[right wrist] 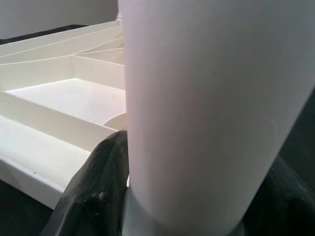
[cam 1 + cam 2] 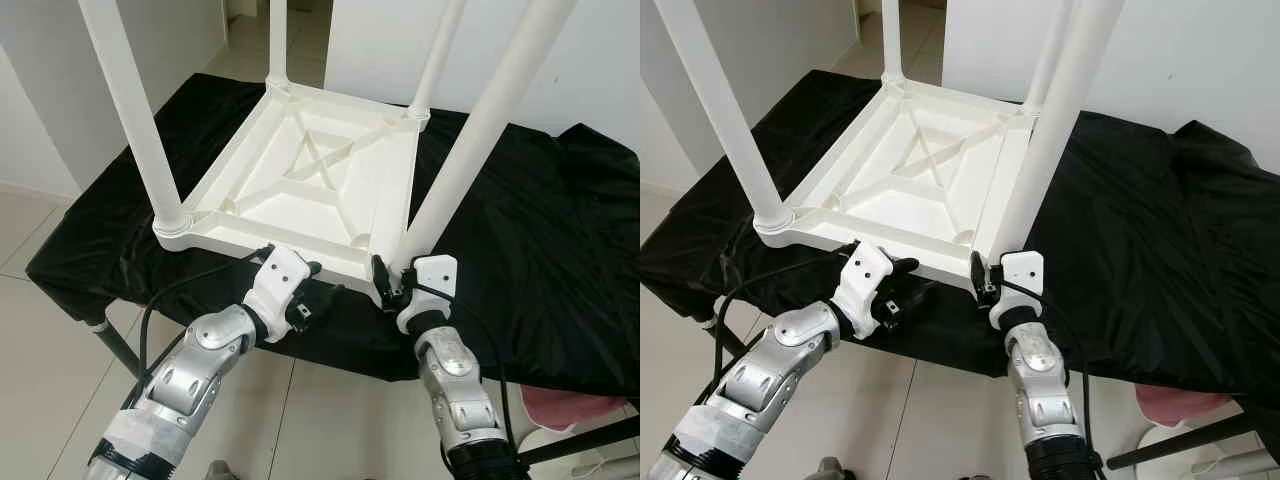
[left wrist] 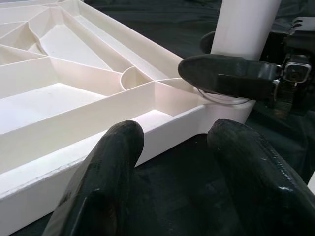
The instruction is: Building children table
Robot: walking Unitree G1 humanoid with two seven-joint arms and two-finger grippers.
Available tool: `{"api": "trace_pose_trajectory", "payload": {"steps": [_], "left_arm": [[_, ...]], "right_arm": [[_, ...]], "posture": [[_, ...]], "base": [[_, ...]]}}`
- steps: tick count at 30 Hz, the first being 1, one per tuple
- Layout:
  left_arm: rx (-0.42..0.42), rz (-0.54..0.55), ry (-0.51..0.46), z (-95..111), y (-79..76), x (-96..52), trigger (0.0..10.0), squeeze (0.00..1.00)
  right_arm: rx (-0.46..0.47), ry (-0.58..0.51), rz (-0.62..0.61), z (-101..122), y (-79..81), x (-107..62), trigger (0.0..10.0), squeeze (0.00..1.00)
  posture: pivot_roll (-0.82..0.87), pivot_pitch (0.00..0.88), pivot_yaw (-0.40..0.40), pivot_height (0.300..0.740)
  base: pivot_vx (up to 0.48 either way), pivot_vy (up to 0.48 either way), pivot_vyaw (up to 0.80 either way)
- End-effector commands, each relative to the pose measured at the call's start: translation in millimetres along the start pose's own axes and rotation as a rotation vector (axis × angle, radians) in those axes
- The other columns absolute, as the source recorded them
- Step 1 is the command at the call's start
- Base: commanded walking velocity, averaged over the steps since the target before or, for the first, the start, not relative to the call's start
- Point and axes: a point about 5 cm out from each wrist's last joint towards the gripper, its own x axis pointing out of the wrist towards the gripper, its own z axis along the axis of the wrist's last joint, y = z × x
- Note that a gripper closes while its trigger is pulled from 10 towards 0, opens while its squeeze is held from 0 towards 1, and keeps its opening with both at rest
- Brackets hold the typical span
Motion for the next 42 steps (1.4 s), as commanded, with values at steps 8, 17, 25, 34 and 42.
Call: {"api": "trace_pose_trajectory", "payload": {"steps": [8,17,25,34,42], "left_arm": [[0.006,-0.077,-0.001,0,-8.8,0.9,10.0,0.00],[0.007,-0.078,-0.001,0,-9.1,0.7,10.0,0.00],[0.007,-0.074,0.002,-1,-9.5,-0.4,10.0,0.00],[0.007,-0.076,0.004,-2,-10.0,-3.5,10.0,0.00],[0.027,-0.062,0.021,-3,-2.2,-7.5,10.0,0.00]], "right_arm": [[0.049,0.047,-0.054,-5,13.3,-9.7,10.0,0.00],[0.055,0.007,-0.041,2,8.8,-9.4,10.0,1.00],[0.050,-0.056,0.043,12,-5.0,-16.3,10.0,0.00],[0.020,-0.062,0.197,16,-24.7,-18.9,10.0,0.00],[-0.028,-0.026,0.425,15,-39.7,-0.5,10.0,0.00]], "posture": [[0.01,0.071,-0.057,0.740],[0.01,0.069,-0.059,0.740],[0.01,0.068,-0.061,0.740],[0.00,0.066,-0.057,0.740],[0.00,0.064,-0.047,0.740]], "base": [[0.000,0.000,0.00],[0.000,0.000,0.00],[0.000,0.000,0.00],[0.000,0.000,0.00],[0.000,0.000,0.00]]}}
